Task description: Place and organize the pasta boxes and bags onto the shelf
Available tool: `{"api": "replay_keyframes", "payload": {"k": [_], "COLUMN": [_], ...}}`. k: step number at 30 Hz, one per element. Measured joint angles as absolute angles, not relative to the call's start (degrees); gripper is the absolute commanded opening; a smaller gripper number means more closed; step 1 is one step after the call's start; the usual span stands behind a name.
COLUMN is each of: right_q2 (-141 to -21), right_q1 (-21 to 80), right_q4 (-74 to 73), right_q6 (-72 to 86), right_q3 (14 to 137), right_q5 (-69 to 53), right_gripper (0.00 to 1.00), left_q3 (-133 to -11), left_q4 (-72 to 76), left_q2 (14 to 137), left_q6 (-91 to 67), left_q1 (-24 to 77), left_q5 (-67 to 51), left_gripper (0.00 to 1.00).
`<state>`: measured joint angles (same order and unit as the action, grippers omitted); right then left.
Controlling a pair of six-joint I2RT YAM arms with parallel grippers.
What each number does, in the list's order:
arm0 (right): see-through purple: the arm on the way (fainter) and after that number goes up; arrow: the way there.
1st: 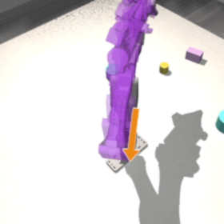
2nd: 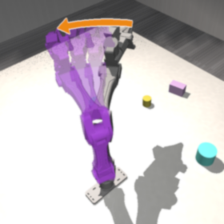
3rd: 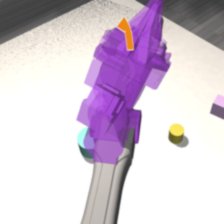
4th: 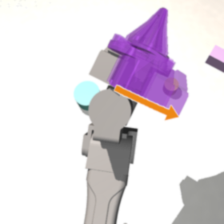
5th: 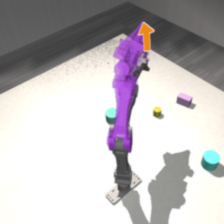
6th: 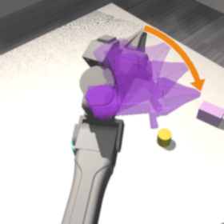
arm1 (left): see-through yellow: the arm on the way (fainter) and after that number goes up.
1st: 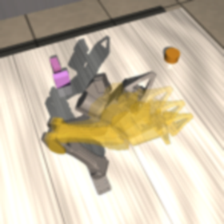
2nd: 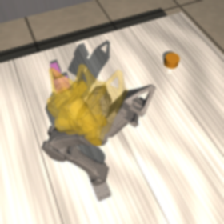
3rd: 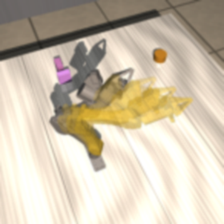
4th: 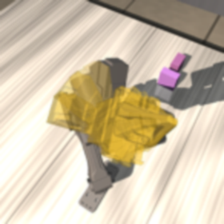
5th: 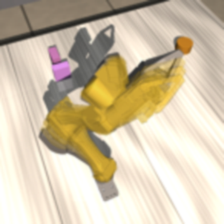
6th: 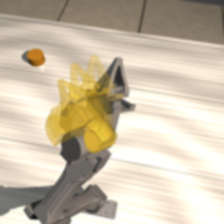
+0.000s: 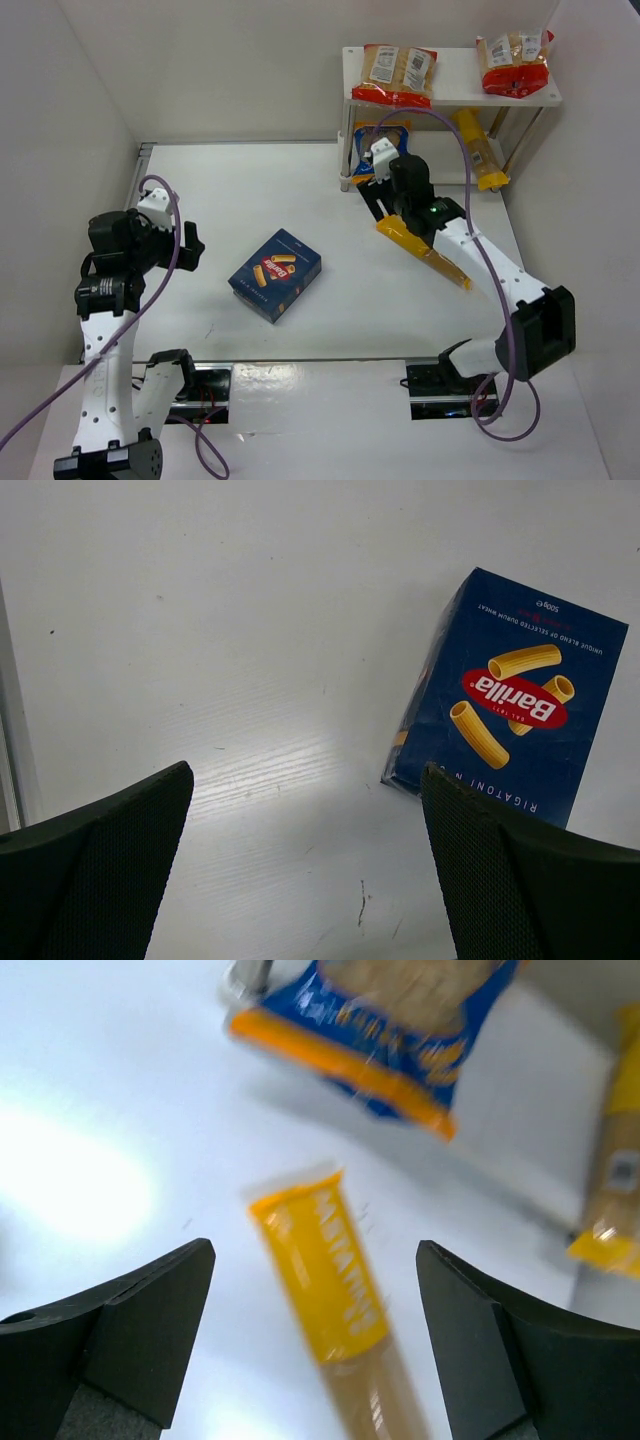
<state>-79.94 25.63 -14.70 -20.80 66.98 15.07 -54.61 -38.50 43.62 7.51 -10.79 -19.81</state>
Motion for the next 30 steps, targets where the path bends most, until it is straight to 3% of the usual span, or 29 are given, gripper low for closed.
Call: {"api": "replay_keyframes", "payload": {"k": [7, 17, 30], "right_q2": [-72.8, -54.6, -54.9], "right_q1": [23.2, 0.5, 0.1], "right_q4": [-29.6, -33.6, -34.9], "right_q6": [-9.8, -5.8, -10.0], "right_q3": [63.3, 53.6, 53.6], "right_q5": [8.5, -3.8, -13.4], "right_gripper": [0.95, 1.0, 1.0], "left_q3": [-54.6, -54.6, -54.3], "left_q4": [-38.5, -38.4, -38.3], "left_q2": [44.9, 46.5, 46.3], "left_q6": [7.4, 7.3, 7.3], "left_q1": [-10.8, -10.8, -10.8], "left_q5": [-19.3, -18.3, -18.2], "left_gripper": [1.0, 1.0, 1.0]}}
